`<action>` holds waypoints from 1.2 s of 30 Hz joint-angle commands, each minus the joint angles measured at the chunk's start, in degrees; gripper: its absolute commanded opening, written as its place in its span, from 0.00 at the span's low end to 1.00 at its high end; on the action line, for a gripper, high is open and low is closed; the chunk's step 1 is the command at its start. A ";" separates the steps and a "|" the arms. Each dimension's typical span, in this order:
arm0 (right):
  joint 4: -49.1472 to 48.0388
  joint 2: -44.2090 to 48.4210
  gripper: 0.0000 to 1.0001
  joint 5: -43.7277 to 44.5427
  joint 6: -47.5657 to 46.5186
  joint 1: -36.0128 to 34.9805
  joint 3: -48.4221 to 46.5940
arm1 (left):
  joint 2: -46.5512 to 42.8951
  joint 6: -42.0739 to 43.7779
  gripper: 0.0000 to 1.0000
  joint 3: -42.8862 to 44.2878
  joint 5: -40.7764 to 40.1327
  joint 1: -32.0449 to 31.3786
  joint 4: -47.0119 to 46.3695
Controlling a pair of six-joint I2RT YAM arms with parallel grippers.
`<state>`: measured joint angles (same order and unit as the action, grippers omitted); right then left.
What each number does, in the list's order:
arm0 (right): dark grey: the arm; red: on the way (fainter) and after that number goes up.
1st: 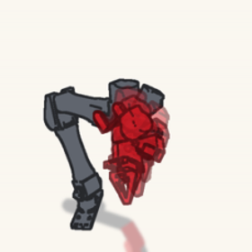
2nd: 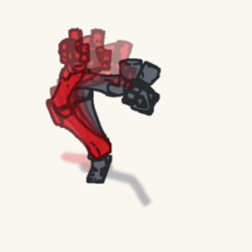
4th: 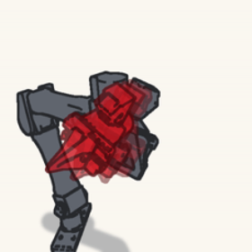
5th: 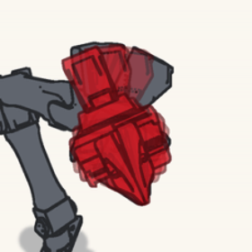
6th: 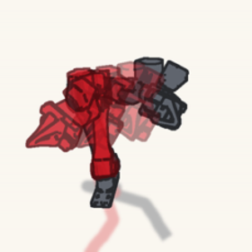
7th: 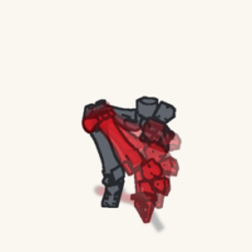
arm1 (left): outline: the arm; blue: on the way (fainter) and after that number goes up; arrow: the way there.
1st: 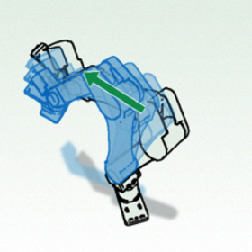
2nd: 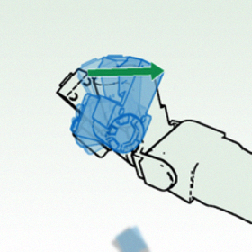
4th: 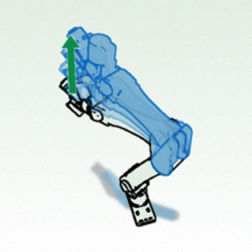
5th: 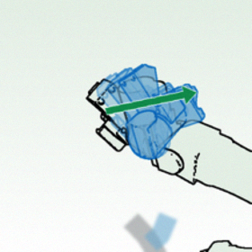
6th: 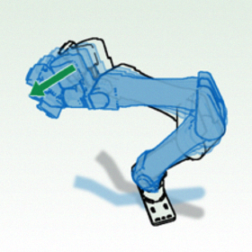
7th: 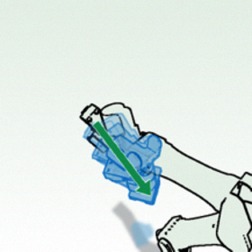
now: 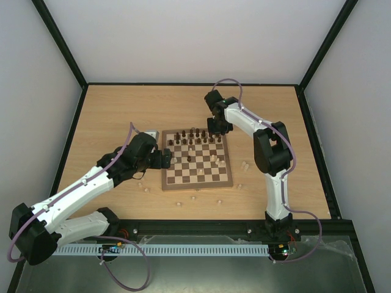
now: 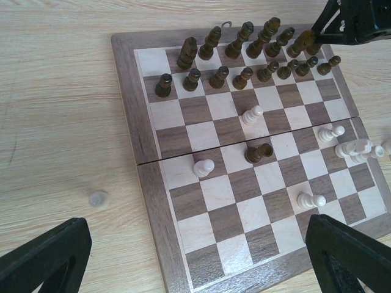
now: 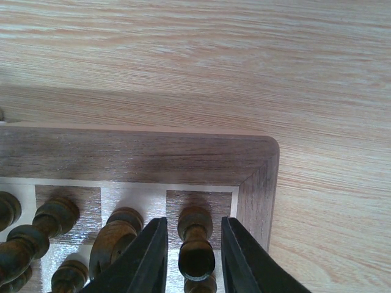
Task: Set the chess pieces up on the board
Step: Place the chess piece on the chessboard, then pick up the chess piece from the chessboard.
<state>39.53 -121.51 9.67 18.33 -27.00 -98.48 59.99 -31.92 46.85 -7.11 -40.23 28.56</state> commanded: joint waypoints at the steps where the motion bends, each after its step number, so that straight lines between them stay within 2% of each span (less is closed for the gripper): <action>1: 1.82 0.19 0.29 0.46 -0.06 0.28 -0.14 | 0.10 0.36 0.99 -0.53 -0.53 -0.36 0.01; 3: 1.60 1.52 0.35 0.52 0.14 0.21 0.07 | 0.19 0.35 0.99 -0.51 -0.60 -0.37 0.01; 5: 0.74 3.44 0.47 0.64 0.30 0.20 0.75 | 0.50 0.42 0.99 -0.58 -0.49 -0.36 0.01; 10: -2.00 9.81 0.84 1.58 1.30 0.20 4.06 | 2.20 0.36 0.99 -0.06 -0.59 -0.95 0.72; 11: -2.74 11.40 0.98 1.50 1.47 0.24 5.19 | 2.64 0.21 0.99 0.17 -0.73 -1.22 0.94; 19: -13.74 31.07 0.99 0.20 5.56 0.20 22.36 | 8.12 -0.73 0.99 5.70 -3.53 -4.23 4.01; 25: -18.50 45.11 0.99 -2.68 7.71 0.20 35.22 | 18.76 -0.92 0.99 14.49 -5.29 -8.77 6.69; 33: -21.93 50.46 0.99 -5.37 7.97 0.20 43.42 | 33.90 -0.71 0.98 25.32 -4.75 -11.42 7.91; 36: -22.65 51.06 0.99 -6.45 7.87 0.20 44.39 | 38.33 -0.73 0.89 28.58 -4.81 -11.63 8.70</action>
<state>19.00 -71.99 5.17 25.82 -27.00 -55.57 94.11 -32.60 71.50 -10.98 -51.46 34.06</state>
